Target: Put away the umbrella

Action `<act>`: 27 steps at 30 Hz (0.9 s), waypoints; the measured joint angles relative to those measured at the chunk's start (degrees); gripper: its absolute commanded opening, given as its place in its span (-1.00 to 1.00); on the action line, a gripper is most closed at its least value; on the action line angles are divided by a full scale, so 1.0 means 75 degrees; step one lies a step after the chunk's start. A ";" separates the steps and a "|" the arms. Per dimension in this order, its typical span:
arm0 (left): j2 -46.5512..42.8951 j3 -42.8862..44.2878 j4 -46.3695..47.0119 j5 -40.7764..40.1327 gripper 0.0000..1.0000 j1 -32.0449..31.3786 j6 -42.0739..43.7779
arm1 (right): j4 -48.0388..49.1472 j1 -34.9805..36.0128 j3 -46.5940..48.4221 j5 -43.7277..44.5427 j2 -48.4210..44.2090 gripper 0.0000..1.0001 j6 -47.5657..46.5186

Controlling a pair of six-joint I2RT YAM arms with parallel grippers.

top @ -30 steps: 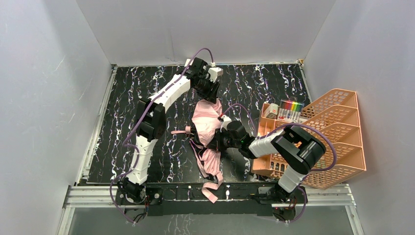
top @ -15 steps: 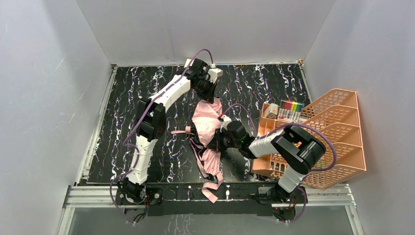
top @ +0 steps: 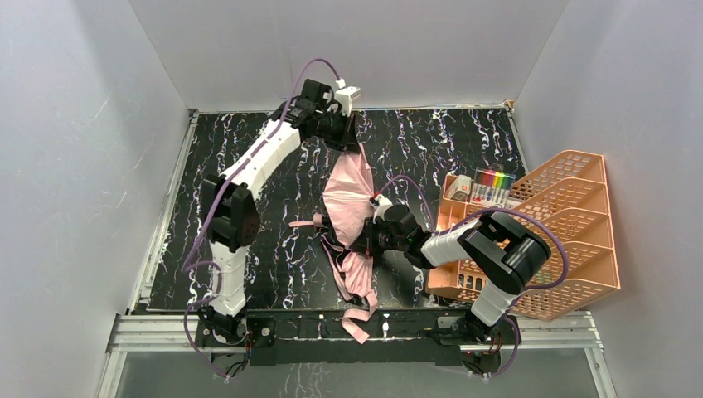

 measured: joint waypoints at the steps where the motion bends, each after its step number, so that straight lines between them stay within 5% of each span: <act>1: -0.0268 -0.0131 0.0090 0.0108 -1.00 0.0029 -0.0102 | 0.0023 0.0000 0.0000 0.0003 0.0015 -1.00 0.0035; 19: -0.1973 -0.1513 -0.0029 0.1003 -1.00 0.0140 -0.1475 | 0.0265 0.0000 0.0015 -0.0003 0.0184 -1.00 0.0294; 27: -0.3136 -0.2769 0.0670 0.0452 -1.00 0.0749 -0.3381 | 0.0396 0.0006 0.0023 0.0050 0.0265 -1.00 0.0455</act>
